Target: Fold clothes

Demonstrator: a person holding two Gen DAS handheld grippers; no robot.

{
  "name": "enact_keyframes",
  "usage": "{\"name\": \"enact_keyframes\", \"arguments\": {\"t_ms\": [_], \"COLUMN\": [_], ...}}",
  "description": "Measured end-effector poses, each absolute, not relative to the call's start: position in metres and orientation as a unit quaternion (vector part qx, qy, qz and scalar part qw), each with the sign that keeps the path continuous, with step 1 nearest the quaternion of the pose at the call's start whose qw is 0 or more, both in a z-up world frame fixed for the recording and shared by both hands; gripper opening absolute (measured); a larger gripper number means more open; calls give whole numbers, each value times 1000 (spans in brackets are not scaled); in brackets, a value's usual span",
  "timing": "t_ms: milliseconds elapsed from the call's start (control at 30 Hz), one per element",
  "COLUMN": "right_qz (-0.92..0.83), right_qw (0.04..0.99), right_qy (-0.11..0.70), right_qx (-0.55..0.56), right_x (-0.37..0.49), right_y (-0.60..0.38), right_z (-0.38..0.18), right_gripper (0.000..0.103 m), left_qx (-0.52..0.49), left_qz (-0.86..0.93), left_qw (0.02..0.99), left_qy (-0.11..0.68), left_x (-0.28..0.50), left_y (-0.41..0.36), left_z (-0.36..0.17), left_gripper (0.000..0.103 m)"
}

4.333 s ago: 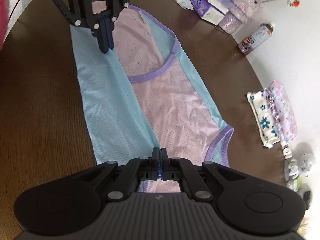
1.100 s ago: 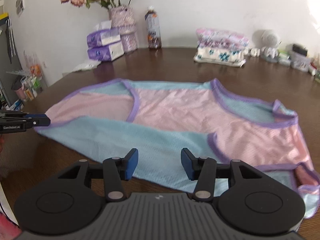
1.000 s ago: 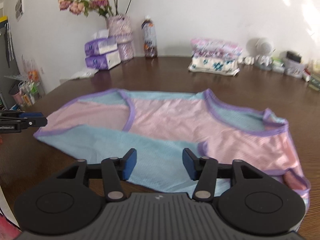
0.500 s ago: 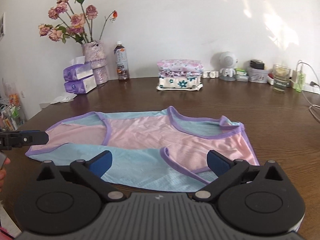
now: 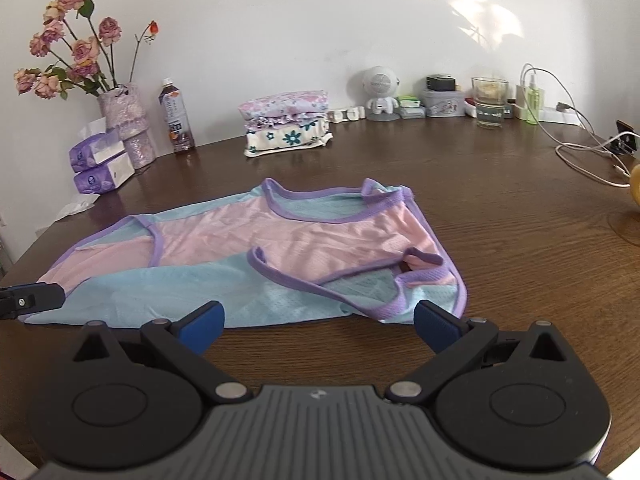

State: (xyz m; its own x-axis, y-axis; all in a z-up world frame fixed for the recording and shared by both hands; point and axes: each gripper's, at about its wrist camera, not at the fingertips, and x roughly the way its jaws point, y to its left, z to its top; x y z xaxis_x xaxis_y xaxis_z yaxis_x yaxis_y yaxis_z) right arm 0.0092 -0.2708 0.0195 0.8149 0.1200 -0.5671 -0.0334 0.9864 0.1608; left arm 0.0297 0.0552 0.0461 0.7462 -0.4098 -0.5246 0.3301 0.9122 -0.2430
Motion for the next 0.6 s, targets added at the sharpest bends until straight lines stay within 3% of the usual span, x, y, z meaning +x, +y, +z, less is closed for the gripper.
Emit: {"name": "enact_keyframes", "arguments": {"t_ms": [433, 500, 600], "right_qz": [11, 14, 47], "right_qw": [954, 955, 955], "right_qy": [294, 291, 293], "right_qx": [57, 46, 20], "right_x": [7, 8, 10], "right_y": [-310, -317, -324], "right_z": [8, 7, 8], "right_gripper": [102, 100, 86], "left_qx": [40, 63, 103], "left_qz": [-283, -300, -322], "left_qw": [911, 905, 895], "left_qy": [298, 296, 292], "left_x": [54, 57, 62], "left_y": [-21, -40, -68], "left_z": [59, 60, 59], "left_gripper": [103, 103, 103]}}
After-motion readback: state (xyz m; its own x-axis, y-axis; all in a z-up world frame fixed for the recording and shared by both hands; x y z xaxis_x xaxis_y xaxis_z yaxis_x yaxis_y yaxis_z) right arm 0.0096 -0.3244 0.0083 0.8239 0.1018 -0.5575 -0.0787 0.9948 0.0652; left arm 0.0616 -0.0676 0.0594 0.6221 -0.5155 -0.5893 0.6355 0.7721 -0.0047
